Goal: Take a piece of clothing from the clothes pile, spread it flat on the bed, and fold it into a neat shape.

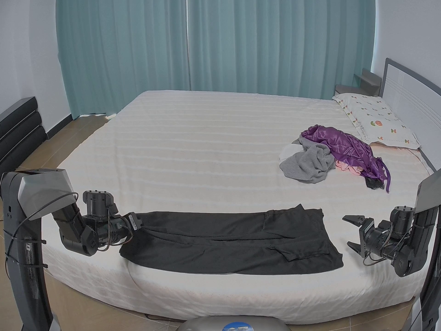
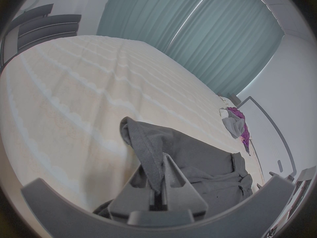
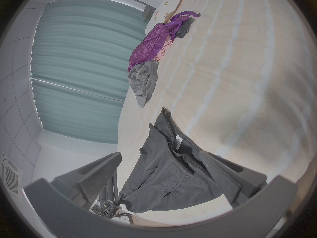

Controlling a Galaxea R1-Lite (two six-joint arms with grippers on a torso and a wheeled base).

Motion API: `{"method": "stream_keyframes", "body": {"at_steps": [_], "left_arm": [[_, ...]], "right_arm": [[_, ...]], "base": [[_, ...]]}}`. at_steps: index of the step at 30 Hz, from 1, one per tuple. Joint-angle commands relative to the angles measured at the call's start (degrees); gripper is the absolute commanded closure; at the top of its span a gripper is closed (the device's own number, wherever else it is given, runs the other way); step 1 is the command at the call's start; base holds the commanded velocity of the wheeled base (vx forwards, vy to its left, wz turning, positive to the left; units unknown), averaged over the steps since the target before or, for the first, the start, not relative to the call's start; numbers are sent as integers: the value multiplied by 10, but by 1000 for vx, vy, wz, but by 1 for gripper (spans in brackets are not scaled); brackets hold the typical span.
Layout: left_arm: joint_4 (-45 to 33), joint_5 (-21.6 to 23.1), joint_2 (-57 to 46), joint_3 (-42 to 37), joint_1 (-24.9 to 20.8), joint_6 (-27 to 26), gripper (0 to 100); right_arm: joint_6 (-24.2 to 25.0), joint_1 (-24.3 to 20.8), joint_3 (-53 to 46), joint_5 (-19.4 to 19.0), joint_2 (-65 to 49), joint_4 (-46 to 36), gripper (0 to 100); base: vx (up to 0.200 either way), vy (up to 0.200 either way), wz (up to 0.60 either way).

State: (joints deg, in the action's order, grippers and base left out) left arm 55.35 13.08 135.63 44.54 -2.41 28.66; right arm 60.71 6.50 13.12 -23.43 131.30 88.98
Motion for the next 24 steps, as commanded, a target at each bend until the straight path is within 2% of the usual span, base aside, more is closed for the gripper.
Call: {"method": "stream_keyframes", "body": {"at_steps": [1,7,12,24], "left_arm": [[1,-1,-2,4,-13,1,100],[1,-26,-9,0,-31,9,100],[0,-51,-35,-2,-50,41,100],[-9,-67,-86,-10,-89,53,100]], "right_arm": [[-2,-2,0,0,2,8,0],[-3,-3,-1,-1,4,8,0],[-4,-6,-3,1,7,8,0],[-4,-6,-2,1,7,8,0]], "base": [[0,-200,0],[0,-200,0],[0,-200,0],[0,-200,0]]}}
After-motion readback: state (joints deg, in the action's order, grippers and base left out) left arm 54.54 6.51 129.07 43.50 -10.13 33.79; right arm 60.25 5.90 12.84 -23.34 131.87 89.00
